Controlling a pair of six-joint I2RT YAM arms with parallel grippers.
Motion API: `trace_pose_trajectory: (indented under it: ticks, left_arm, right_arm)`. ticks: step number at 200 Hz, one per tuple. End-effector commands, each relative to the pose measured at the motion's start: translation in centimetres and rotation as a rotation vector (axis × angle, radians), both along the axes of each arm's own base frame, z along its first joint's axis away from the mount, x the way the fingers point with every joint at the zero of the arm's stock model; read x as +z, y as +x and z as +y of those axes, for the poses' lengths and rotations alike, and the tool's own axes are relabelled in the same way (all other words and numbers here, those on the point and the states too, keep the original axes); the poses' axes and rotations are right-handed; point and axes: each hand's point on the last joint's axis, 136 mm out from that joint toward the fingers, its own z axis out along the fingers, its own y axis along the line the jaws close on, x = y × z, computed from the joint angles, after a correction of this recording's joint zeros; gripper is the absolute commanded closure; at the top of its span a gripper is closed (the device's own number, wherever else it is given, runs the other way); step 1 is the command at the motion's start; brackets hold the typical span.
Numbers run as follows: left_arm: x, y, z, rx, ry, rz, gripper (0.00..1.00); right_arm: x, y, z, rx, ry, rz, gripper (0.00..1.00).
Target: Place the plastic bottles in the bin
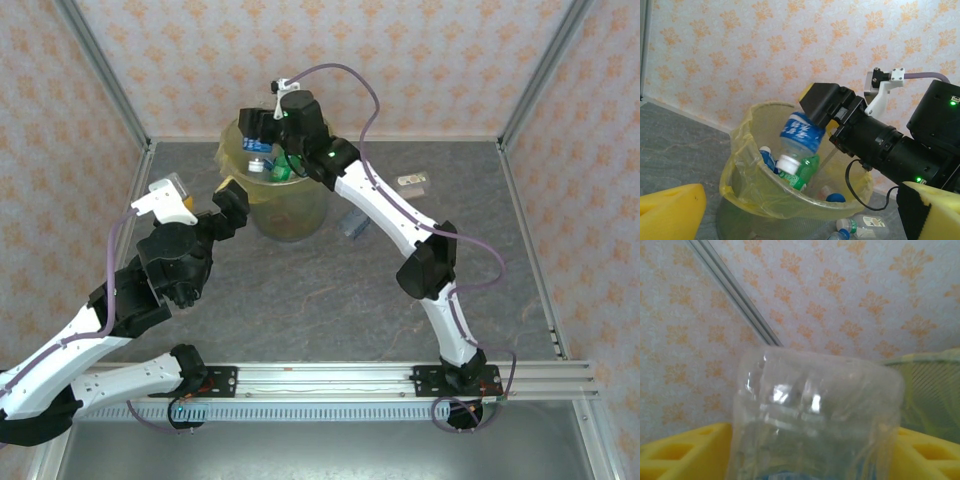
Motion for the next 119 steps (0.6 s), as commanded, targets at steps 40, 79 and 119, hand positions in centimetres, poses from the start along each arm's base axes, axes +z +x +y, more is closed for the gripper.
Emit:
trace_pose_trajectory:
  ticks: [40,79,119]
  left_arm:
    - [-0.5,-0.1,0.4,0.005,0.006,0.008,0.01]
    - [-0.5,-0.1,0.2,-0.003,0.004,0.009,0.01]
    - [-0.6,0.2,-1.2,-0.06,0.014,0.014,0.01]
  right_arm:
    - [4.3,-1.3,-1.1,0.005,0.015,-0.073,0.0]
    - [5.7,-2.1,-2.1,-0.007,0.017,-0.083,0.0]
    - [7.0,-3.0,-4.3,-0.066,0.017,-0.089,0.0]
